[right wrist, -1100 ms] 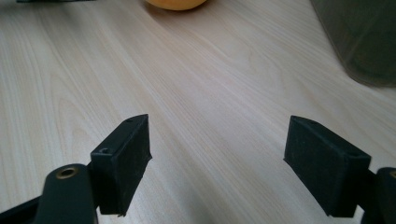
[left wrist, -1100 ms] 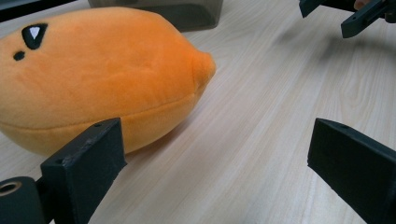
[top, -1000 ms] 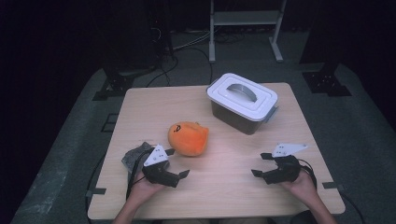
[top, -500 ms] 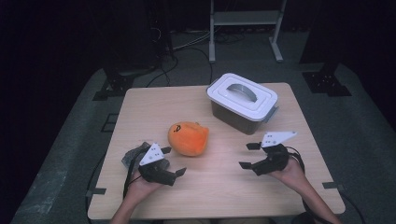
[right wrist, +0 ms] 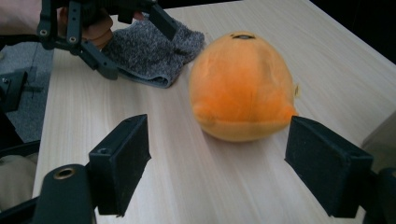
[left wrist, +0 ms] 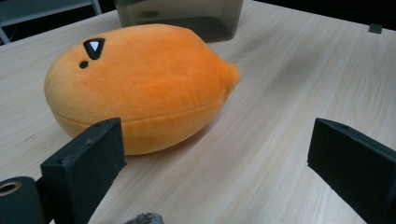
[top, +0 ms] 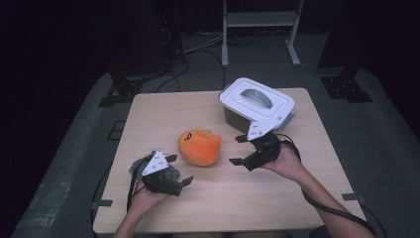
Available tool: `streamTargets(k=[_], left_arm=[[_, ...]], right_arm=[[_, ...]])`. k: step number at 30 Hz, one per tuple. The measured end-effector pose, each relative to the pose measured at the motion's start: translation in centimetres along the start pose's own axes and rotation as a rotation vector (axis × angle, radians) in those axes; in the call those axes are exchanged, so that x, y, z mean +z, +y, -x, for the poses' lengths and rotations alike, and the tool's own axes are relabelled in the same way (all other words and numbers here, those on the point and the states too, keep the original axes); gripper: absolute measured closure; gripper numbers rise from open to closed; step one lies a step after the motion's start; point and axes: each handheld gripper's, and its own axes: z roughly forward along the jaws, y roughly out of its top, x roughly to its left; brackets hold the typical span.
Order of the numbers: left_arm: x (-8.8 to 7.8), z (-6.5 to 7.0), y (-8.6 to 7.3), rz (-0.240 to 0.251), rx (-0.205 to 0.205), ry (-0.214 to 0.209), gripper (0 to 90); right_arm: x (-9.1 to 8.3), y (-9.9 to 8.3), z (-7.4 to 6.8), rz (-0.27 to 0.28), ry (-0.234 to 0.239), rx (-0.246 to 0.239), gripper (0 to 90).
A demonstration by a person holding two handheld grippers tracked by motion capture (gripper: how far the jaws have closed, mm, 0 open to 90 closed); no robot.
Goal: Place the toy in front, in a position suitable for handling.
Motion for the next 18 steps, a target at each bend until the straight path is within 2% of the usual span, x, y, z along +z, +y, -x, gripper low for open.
streamTargets(k=[2, 6, 7, 9, 18], left_arm=[[0.0, 0.0, 0.0, 0.0, -0.002, 0.0, 3.4], [-0.1, -0.2, 0.0, 0.004, -0.003, 0.003, 3.4], [-0.1, -0.2, -0.1, 0.005, -0.005, 0.002, 3.4], [-0.2, -0.3, -0.1, 0.006, -0.007, 0.005, 3.4], [-0.4, -0.6, -0.2, 0.011, -0.015, 0.009, 3.4]], right_arm=[[0.8, 1.2, 0.4, -0.003, 0.013, -0.012, 20.4], [1.8, 2.1, 0.8, -0.006, 0.026, -0.02, 20.4], [2.6, 2.6, 1.0, -0.009, 0.031, -0.022, 20.4], [3.0, 2.7, 1.0, -0.011, 0.037, -0.022, 20.4], [6.6, 4.1, 1.9, -0.041, 0.049, -0.03, 20.4]])
